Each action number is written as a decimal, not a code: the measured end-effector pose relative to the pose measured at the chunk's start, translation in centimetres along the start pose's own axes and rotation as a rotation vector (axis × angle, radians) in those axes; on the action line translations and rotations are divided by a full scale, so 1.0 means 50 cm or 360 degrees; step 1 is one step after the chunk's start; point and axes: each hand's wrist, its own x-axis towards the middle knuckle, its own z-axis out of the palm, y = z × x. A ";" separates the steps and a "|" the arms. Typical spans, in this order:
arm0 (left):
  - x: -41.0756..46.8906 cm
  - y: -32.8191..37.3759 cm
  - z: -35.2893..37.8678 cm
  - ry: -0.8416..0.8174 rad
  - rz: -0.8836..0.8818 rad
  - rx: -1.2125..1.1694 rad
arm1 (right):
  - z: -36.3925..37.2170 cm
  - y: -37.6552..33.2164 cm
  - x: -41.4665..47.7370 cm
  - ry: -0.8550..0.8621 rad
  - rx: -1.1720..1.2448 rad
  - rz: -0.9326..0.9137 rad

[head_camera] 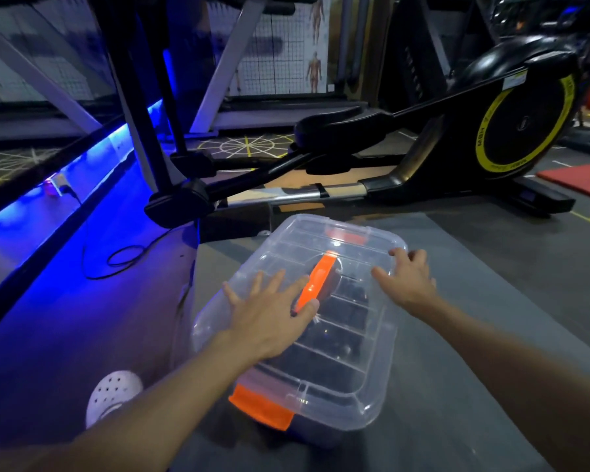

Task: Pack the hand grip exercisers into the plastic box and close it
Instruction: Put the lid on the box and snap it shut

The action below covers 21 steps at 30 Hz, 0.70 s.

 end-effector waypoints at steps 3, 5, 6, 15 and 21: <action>0.031 0.024 0.023 -0.0032 -0.0099 0.0113 | -0.004 0.002 0.078 -0.0033 -0.0102 -0.0094; 0.036 0.023 0.037 -0.0005 -0.0111 0.0169 | -0.010 -0.002 0.122 -0.0072 -0.0170 -0.0180; 0.039 0.020 0.042 0.0008 -0.0108 0.0184 | -0.011 -0.004 0.145 -0.0105 -0.0122 -0.0199; 0.046 0.012 0.047 0.0007 -0.0044 0.0237 | -0.005 0.025 0.188 -0.0235 -0.0043 -0.0202; 0.069 -0.024 0.037 -0.0060 0.0159 0.0227 | -0.018 0.060 0.127 -0.0093 -0.0088 -0.0066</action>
